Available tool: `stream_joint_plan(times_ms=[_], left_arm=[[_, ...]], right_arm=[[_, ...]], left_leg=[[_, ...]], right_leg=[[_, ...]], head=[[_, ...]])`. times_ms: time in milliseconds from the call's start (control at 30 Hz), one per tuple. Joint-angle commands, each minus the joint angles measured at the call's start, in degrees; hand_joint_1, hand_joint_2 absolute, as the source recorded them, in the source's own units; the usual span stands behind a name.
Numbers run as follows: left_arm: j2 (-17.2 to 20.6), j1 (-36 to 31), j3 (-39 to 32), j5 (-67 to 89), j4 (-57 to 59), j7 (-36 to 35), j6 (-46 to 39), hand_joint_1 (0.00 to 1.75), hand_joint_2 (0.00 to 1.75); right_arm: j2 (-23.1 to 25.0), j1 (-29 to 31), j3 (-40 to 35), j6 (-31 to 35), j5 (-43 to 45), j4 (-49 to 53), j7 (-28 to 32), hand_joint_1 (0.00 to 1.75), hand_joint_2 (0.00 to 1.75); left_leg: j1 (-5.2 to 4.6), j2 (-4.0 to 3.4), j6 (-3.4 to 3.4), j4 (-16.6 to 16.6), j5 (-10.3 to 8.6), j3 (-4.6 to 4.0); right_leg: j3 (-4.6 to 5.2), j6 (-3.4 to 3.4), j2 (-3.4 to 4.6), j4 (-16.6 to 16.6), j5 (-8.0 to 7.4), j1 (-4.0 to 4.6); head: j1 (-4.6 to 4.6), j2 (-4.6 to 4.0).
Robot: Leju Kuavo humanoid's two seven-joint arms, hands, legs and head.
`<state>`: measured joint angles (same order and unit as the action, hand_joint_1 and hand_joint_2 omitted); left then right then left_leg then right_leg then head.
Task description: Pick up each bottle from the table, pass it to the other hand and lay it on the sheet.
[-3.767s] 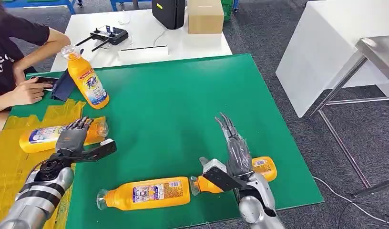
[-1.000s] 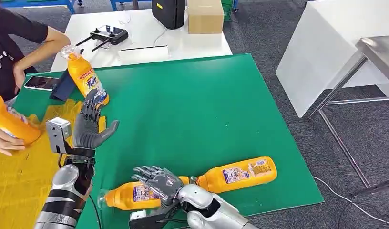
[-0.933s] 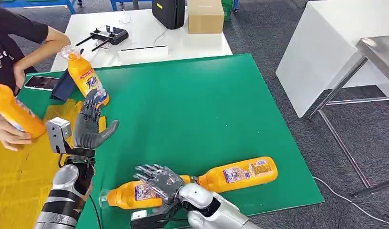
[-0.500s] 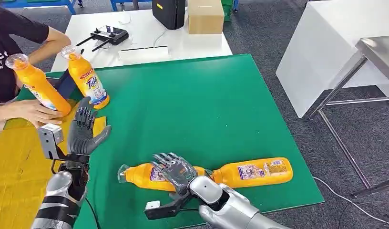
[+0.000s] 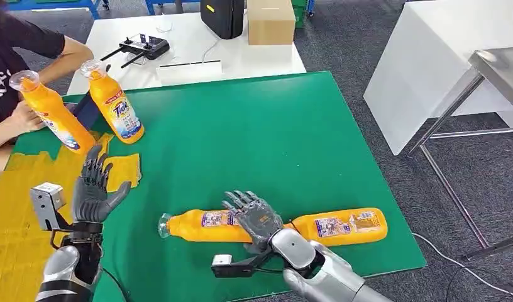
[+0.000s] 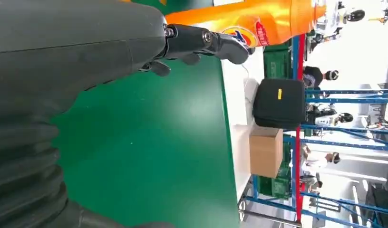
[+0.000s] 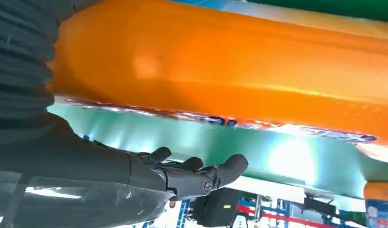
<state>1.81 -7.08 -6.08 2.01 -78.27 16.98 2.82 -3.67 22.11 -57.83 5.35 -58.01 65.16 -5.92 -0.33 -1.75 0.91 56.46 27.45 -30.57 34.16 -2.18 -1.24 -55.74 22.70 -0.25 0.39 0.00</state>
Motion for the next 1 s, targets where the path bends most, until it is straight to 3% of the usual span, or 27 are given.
stream_joint_plan(times_ms=[33, 167, 200, 233, 267, 300, 367, 400, 433, 467, 567, 600, 667, 767, 1000], left_arm=[[-0.51, 0.24, -1.66, 0.62, 0.47, -0.74, 0.07, 0.0, 1.75], [-0.67, -0.18, -1.54, 0.85, 0.97, -0.89, 0.05, 0.0, 1.75], [-0.73, -0.55, -1.33, 0.89, 1.35, -0.91, 0.06, 0.0, 1.75], [-0.81, -0.99, -1.04, 0.91, 1.75, -0.92, 0.08, 0.0, 1.75], [-0.88, -1.27, -0.85, 0.86, 1.96, -0.92, 0.07, 0.0, 1.75], [-0.96, -1.63, -0.44, 0.89, 2.23, -0.92, 0.1, 0.0, 1.75], [-0.87, -2.0, 0.15, 0.89, 2.39, -0.92, 0.1, 0.0, 1.75], [-0.96, -2.26, 0.58, 0.77, 2.46, -1.06, 0.25, 0.0, 1.75], [-0.97, -2.4, 0.71, 0.74, 2.43, -1.09, 0.31, 0.0, 1.75], [-0.95, -2.47, 0.94, 0.82, 2.51, -1.03, 0.19, 0.0, 1.75], [-1.03, -2.66, 1.16, 0.82, 2.58, -1.03, 0.18, 0.0, 1.75], [-1.03, -2.66, 1.16, 0.82, 2.58, -1.03, 0.18, 0.0, 1.75], [-1.03, -2.95, 1.37, 0.82, 2.99, -1.0, 0.04, 0.0, 1.75], [-1.06, -3.34, 1.9, 0.86, 3.23, -1.01, 0.05, 0.0, 1.75], [-1.32, -3.08, 2.35, 0.59, 3.38, -1.03, 0.09, 0.0, 1.75]], right_arm=[[-0.75, 0.23, 2.2, -0.77, -0.3, -0.97, -0.55, 0.0, 1.75], [-0.15, 0.89, 3.41, -3.3, 2.57, -3.28, -0.02, 0.0, 1.75], [0.03, 1.5, 3.5, -4.07, 3.47, -4.65, 0.37, 0.14, 1.75], [0.35, 2.22, 3.66, -4.75, 4.48, -6.46, 0.86, 0.45, 1.75], [0.57, 2.53, 3.83, -5.07, 5.16, -7.38, 1.28, 1.29, 1.75], [0.8, 3.05, 3.93, -5.48, 5.82, -8.79, 1.55, 1.36, 1.75], [1.44, 3.84, 4.14, -5.93, 6.77, -11.08, 1.87, 1.05, 1.75], [1.86, 4.36, 4.14, -6.08, 7.13, -12.91, 2.06, 1.08, 1.75], [2.15, 4.56, 4.03, -6.27, 7.13, -13.57, 2.02, 1.33, 1.75], [2.45, 4.89, 4.07, -6.41, 7.29, -14.76, 2.07, 1.26, 1.75], [2.66, 5.03, 4.13, -6.61, 7.56, -15.59, 2.09, 1.33, 1.75], [2.66, 5.03, 4.13, -6.61, 7.56, -15.59, 2.09, 1.43, 1.75], [3.63, 5.74, 3.79, -7.11, 7.44, -18.53, 1.78, 1.4, 1.75], [4.26, 6.26, 3.53, -7.2, 7.24, -20.99, 1.66, 1.71, 1.75], [4.82, 6.64, 3.45, -6.92, 7.01, -23.1, 1.73, 1.75, 1.75]], left_leg=[[0.01, 0.09, -0.04, -0.02, 0.02, 0.08], [0.07, 0.15, -0.06, 0.0, 0.06, 0.15], [0.1, 0.18, -0.08, 0.01, 0.1, 0.22], [0.06, 0.15, -0.06, 0.01, 0.06, 0.15], [0.07, 0.16, -0.06, 0.0, 0.05, 0.16], [0.05, 0.17, -0.06, 0.0, 0.03, 0.13], [0.03, 0.15, -0.04, -0.02, -0.01, 0.07], [0.08, 0.19, -0.07, 0.01, 0.02, 0.14], [0.12, 0.26, -0.1, 0.04, 0.05, 0.2], [0.04, 0.18, -0.05, -0.02, -0.02, 0.09], [0.06, 0.21, -0.06, -0.02, -0.02, 0.17], [0.03, 0.17, -0.04, -0.03, -0.02, 0.15], [0.03, 0.19, -0.04, -0.03, -0.03, 0.2], [0.11, 0.31, -0.09, -0.04, 0.0, 0.36], [0.1, 0.27, -0.08, -0.05, -0.05, 0.51]], right_leg=[[-0.08, 0.01, 0.05, 0.02, 0.03, 0.0], [-0.18, 0.02, 0.06, 0.03, 0.06, 0.04], [-0.26, 0.03, 0.09, 0.03, 0.09, 0.06], [-0.18, 0.01, 0.07, 0.02, 0.06, 0.03], [-0.19, 0.02, 0.06, 0.03, 0.05, 0.04], [-0.17, 0.02, 0.04, 0.03, 0.03, 0.02], [-0.11, 0.01, 0.0, 0.04, 0.0, 0.01], [-0.19, 0.03, 0.04, 0.04, 0.02, 0.05], [-0.26, 0.05, 0.05, 0.03, 0.04, 0.08], [-0.13, 0.02, -0.02, 0.04, 0.0, 0.02], [-0.19, 0.03, -0.03, 0.06, 0.01, 0.05], [-0.16, 0.02, -0.04, 0.05, 0.0, 0.02], [-0.21, 0.02, -0.05, 0.06, 0.01, 0.02], [-0.41, 0.04, -0.03, 0.12, 0.02, 0.08], [-0.55, 0.04, -0.04, 0.14, -0.03, 0.07]], head=[[0.0, 0.0], [0.0, 0.0], [0.0, 0.0], [0.0, 0.0], [0.0, 0.0], [0.0, 0.0], [0.0, 0.0], [0.0, 0.0], [0.0, 0.0], [0.02, 0.0], [0.0, 0.0], [-0.02, 0.0], [0.0, 0.0], [0.0, 0.0], [0.0, 0.0]])
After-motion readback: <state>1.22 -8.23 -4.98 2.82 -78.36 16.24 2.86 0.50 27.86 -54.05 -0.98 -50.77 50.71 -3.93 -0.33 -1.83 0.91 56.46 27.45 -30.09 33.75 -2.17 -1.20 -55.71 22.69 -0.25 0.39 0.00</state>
